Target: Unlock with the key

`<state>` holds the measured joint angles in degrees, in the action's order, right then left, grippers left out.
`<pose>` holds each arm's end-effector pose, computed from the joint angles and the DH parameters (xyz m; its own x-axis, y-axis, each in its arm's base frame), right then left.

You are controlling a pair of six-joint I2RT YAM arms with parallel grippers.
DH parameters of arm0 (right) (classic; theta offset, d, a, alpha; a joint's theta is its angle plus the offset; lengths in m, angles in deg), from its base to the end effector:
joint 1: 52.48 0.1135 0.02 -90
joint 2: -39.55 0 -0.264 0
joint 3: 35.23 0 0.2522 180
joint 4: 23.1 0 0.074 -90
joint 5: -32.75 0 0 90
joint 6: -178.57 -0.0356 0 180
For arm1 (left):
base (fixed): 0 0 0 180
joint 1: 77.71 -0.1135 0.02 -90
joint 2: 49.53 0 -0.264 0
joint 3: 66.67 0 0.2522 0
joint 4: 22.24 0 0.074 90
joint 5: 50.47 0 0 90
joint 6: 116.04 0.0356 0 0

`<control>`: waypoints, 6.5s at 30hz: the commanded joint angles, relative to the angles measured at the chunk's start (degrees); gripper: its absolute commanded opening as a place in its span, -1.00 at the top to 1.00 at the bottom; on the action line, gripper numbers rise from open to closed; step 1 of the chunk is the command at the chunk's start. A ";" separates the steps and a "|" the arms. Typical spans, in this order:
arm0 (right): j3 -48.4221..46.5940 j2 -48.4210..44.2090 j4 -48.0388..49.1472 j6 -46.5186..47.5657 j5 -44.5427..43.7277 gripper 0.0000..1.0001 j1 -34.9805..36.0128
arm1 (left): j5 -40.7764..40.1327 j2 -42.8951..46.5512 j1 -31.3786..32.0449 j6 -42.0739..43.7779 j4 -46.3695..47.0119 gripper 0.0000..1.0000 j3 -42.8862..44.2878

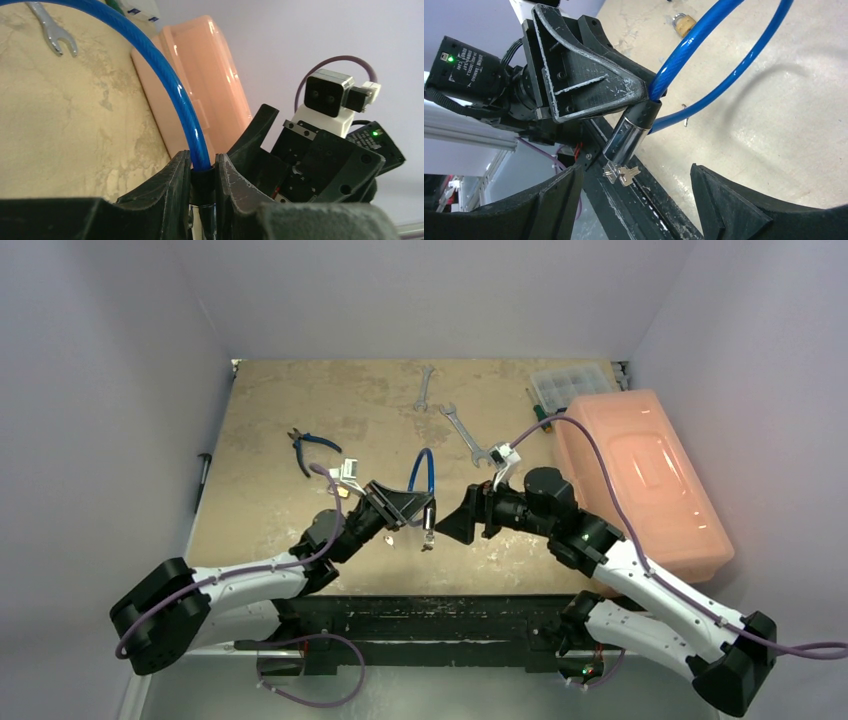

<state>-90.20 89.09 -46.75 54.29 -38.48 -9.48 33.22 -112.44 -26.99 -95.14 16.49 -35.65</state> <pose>0.1400 0.1462 0.3046 -0.6785 0.0964 -0.7282 -0.5895 0.5200 0.6181 0.1439 -0.1698 0.2283 -0.6273 -0.6997 -0.3420 0.3203 0.1685 -0.9322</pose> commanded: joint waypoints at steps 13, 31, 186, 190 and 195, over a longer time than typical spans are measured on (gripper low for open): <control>-3.84 4.54 -5.23 -1.97 -8.26 -0.64 1.76 | -1.78 -8.64 0.38 0.21 5.97 1.00 1.81; -7.51 11.77 -5.31 -2.51 -19.85 -0.36 9.55 | -1.05 -13.25 0.35 -0.69 7.77 1.00 2.76; 5.56 34.17 19.32 -5.82 -9.76 -0.51 -6.04 | -39.69 -68.26 -21.36 43.72 -78.84 0.79 79.21; 6.06 30.62 16.62 -5.54 -10.87 -0.57 -6.00 | -39.62 -67.26 -21.53 43.59 -78.98 0.55 79.27; 7.06 22.82 11.84 -5.21 -12.66 -0.59 -6.00 | -40.20 -65.76 -21.70 44.47 -79.60 0.17 79.79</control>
<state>-82.71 118.21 -30.25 47.49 -48.36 -15.32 -5.90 -178.91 -47.75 -50.88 -62.00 42.62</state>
